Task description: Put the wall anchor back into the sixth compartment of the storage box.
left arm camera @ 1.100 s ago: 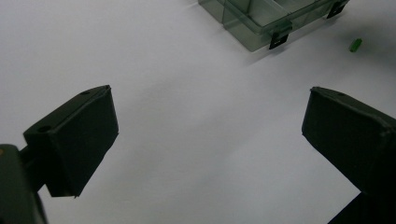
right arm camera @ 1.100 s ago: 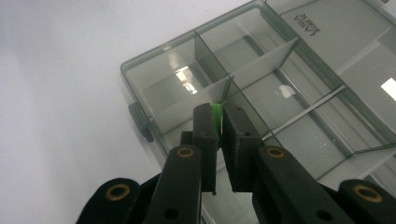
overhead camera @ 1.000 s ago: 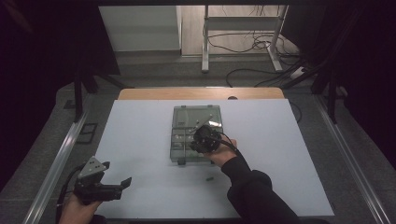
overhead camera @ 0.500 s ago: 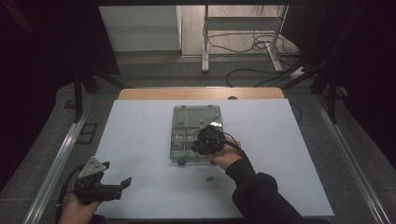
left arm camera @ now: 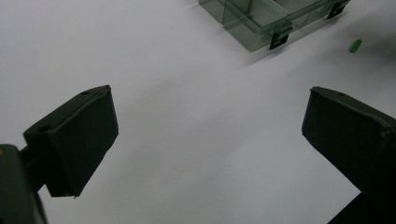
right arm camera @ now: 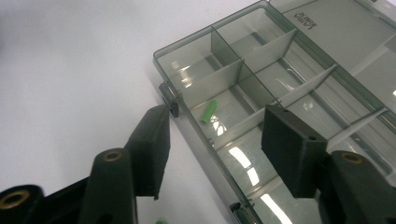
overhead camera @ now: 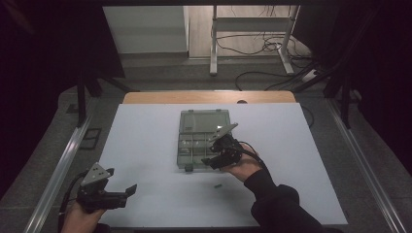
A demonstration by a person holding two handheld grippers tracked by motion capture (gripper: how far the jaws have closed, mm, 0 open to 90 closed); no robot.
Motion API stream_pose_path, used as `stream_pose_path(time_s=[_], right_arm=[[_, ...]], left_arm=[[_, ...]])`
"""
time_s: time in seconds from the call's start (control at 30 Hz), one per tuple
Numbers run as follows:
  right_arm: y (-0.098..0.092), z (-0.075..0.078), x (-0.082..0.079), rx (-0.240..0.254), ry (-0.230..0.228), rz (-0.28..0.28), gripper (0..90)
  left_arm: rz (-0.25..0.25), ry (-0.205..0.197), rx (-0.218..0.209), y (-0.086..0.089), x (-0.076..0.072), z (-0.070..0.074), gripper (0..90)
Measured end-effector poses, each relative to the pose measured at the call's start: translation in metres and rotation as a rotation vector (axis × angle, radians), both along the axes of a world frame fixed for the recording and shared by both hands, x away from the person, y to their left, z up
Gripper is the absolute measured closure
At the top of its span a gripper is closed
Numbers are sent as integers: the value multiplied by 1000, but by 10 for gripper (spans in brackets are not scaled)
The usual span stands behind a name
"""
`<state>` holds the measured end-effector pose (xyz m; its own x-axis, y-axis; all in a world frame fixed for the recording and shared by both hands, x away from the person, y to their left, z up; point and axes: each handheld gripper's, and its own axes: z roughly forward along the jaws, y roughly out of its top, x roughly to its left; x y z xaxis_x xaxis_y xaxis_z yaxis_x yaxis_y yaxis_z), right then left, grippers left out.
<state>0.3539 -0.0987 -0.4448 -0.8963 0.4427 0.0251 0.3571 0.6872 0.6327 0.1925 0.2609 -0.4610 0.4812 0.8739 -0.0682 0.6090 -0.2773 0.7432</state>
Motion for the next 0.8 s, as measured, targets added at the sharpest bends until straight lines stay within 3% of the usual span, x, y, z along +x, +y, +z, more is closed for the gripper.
stream_pose_path(time_s=[0.47,0.57,0.8], right_arm=[[-15,5,-13,20,-34,15,205],[-19,5,-17,36,-36,4,122],[-22,2,-23,16,-52,-9,19]], left_arm=[[-5,0,1,-1,1,0,41],[-3,0,-2,0,1,0,41],[0,1,-6,0,1,0,41]])
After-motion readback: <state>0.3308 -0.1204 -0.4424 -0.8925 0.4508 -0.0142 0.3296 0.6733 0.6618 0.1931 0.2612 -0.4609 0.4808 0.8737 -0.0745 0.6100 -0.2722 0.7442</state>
